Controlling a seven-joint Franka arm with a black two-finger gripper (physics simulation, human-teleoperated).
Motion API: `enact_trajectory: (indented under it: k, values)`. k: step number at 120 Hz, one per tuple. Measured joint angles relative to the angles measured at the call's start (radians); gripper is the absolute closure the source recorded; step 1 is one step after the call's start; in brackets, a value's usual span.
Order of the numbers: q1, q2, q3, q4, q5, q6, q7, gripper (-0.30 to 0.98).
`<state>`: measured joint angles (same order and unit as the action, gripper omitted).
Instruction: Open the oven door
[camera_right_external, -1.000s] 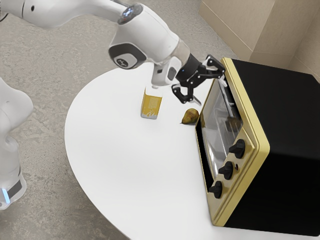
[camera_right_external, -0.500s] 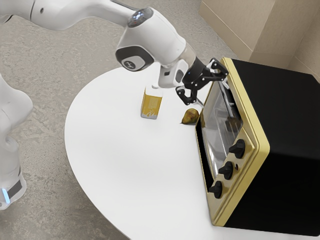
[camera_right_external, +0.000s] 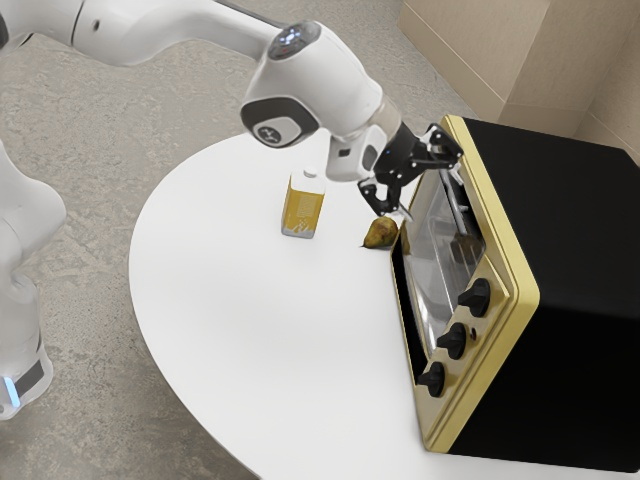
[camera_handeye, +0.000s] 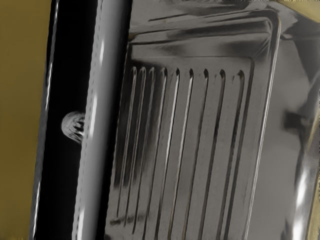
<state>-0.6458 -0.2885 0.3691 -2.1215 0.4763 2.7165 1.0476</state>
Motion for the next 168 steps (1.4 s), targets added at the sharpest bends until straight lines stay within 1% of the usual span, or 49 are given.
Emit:
enact_trajectory:
  k: [18,49,68,77,89,93,95,100,104,106,123,146,163,166,168]
  values:
    - [-0.004,0.005,0.005,-0.001,-0.032,-0.007,-0.001,0.0]
    - [-0.009,0.03,0.005,0.0,-0.054,-0.01,-0.004,0.0]
    - [-0.015,0.018,0.005,-0.005,-0.071,-0.029,-0.011,0.09]
    - [-0.019,-0.007,0.005,-0.012,-0.07,-0.059,-0.014,0.19]
    - [-0.021,-0.041,0.005,-0.031,-0.06,-0.097,-0.02,0.25]
    - [-0.02,-0.052,0.005,-0.039,-0.059,-0.108,-0.021,0.22]
    - [-0.02,-0.058,0.005,-0.044,-0.059,-0.112,-0.022,0.22]
    - [-0.02,-0.071,0.005,-0.057,-0.055,-0.122,-0.025,0.15]
    - [-0.02,-0.082,0.005,-0.067,-0.048,-0.128,-0.026,0.16]
    - [-0.02,-0.087,0.005,-0.073,-0.047,-0.131,-0.028,0.12]
    - [-0.017,-0.131,0.005,-0.117,-0.02,-0.142,-0.036,0.08]
    - [-0.013,-0.191,0.006,-0.173,0.003,-0.149,-0.044,0.08]
    - [-0.011,-0.244,0.011,-0.216,0.013,-0.152,-0.049,0.14]
    - [-0.009,-0.254,0.011,-0.225,0.016,-0.153,-0.049,0.17]
    - [-0.007,-0.26,0.011,-0.231,0.018,-0.153,-0.05,0.17]
